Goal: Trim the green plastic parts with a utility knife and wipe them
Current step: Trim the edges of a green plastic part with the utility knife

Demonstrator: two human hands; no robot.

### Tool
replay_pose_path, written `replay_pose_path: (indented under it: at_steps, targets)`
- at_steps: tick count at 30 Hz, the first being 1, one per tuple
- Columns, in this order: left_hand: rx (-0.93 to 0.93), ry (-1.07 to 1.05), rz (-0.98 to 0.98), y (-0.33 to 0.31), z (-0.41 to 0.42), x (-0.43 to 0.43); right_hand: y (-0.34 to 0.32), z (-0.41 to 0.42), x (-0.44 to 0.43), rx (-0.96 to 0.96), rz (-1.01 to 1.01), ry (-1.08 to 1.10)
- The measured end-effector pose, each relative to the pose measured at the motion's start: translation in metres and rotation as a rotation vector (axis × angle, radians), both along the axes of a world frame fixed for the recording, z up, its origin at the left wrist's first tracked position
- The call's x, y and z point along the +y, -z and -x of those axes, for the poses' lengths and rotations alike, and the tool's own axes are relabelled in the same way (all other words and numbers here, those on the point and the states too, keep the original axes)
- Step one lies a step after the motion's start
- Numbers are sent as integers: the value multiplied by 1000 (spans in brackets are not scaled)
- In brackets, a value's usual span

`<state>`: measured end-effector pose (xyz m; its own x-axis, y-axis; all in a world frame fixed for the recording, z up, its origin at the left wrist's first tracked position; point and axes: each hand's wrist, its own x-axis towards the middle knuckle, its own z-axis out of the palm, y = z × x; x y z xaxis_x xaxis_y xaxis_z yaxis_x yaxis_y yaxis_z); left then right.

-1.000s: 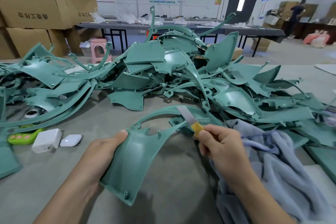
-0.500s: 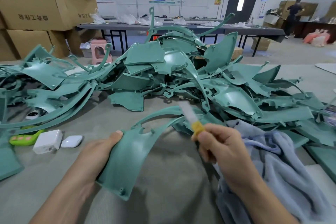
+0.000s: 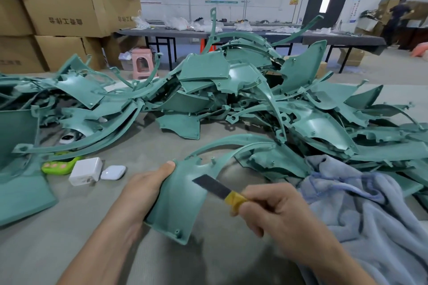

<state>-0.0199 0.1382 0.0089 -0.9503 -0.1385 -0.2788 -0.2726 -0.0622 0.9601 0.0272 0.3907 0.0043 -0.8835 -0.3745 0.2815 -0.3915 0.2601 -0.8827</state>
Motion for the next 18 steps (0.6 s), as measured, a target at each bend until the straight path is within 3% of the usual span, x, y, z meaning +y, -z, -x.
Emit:
replay_pose_path:
  at_steps: [1,4,6,10,14,16,18]
  targets:
    - [-2,9,-18,0,0,-1,3,3,-1,-8,7,72]
    - [-6,14,-24,3,1,-5,7,18,16,38,-8,583]
    - [11,-11,-22,5,2,-6,3,22,28,24,28,683]
    - [14,-44,-69,6,4,-3,-6,4,15,33,266,322]
    - [27,-74,-108,5,4,-2,-10,-14,-6,0,2,-83]
    - [42,-61,-86,5,3,0,-5,-15,-8,36,-189,-40]
    - [36,-65,-79,6,3,1,-2,-10,-8,120,-192,165]
